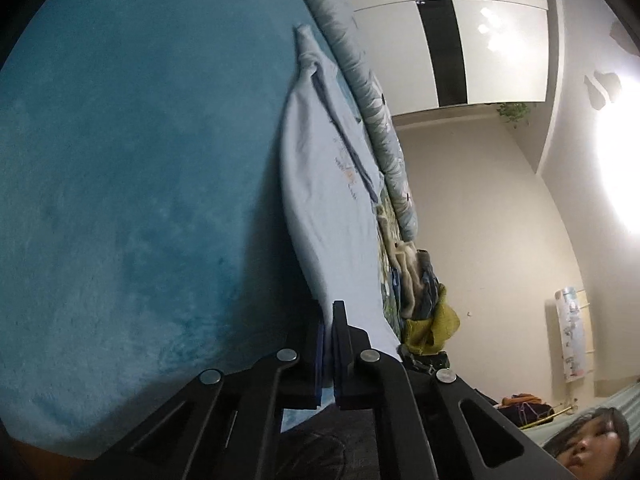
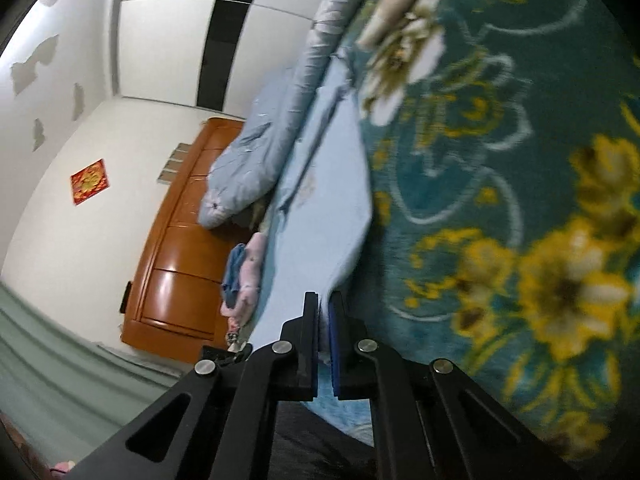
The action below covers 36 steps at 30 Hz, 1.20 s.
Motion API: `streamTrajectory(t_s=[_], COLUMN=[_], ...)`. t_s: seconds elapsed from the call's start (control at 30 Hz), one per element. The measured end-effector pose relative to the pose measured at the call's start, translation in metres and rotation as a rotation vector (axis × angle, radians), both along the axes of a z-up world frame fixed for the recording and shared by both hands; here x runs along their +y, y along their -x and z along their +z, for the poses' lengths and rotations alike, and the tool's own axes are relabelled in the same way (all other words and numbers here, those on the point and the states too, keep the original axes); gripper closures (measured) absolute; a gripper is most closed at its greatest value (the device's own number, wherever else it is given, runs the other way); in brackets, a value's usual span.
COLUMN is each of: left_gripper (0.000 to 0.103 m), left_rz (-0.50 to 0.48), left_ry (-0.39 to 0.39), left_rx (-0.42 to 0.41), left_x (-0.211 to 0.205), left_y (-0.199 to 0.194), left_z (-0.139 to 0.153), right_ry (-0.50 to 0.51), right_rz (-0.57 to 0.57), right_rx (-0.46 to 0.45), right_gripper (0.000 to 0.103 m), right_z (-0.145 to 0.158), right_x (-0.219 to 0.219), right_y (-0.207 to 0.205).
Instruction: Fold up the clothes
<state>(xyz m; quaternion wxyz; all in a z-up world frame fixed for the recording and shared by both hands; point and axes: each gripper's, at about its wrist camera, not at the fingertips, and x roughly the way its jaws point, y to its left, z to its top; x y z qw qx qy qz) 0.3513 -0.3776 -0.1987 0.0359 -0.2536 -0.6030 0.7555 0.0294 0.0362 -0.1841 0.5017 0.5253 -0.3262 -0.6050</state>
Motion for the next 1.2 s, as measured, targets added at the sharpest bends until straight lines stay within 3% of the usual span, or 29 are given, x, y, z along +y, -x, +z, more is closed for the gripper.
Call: streamTrajectory(t_s=[0.4,0.53,0.73,0.87,1.0,1.03,1.1,1.13,1.2], left_gripper=[0.097,0.087,0.059,0.056,0.06,0.066,0.084,0.1,0.1], left_rz=[-0.055,-0.076,-0.105,-0.115,-0.103,-0.1,-0.092,-0.088,-0.078], left_ry=[0.074,0.092,0.118,0.148,0.145,0.15,0.154,0.146,0.109], left_rx=[-0.12,-0.138,-0.119,-0.129,-0.128,-0.134,-0.156,-0.159,-0.139], left_x=[0.009,0.011,0.019,0.023,0.023,0.022,0.02,0.02,0.017], left_y=[0.01,0.014,0.019,0.025,0.024,0.023,0.021,0.018,0.013], left_z=[-0.016,-0.013,-0.006,-0.002,-0.002,-0.002,-0.005,-0.007,-0.013], right_ry=[-0.14,-0.177,-0.182,-0.171,-0.15,-0.146,-0.142,-0.138,-0.126], right_rz=[0.019,0.019,0.042,0.051,0.061,0.063,0.065,0.064,0.062], right_rx=[0.017,0.029,0.071,0.065,0.05,0.045,0.024,0.015,-0.003], right_gripper=[0.095,0.094,0.076,0.075,0.077,0.08,0.097,0.097,0.098], right_z=[-0.011,-0.01,-0.004,-0.006,-0.007,-0.007,-0.01,-0.011,-0.014], right_x=[-0.001,-0.004,-0.013,-0.013,-0.015,-0.015,-0.014,-0.013,-0.011], right_y=[0.004,0.005,0.001,-0.001,-0.004,-0.004,-0.004,-0.003,-0.002])
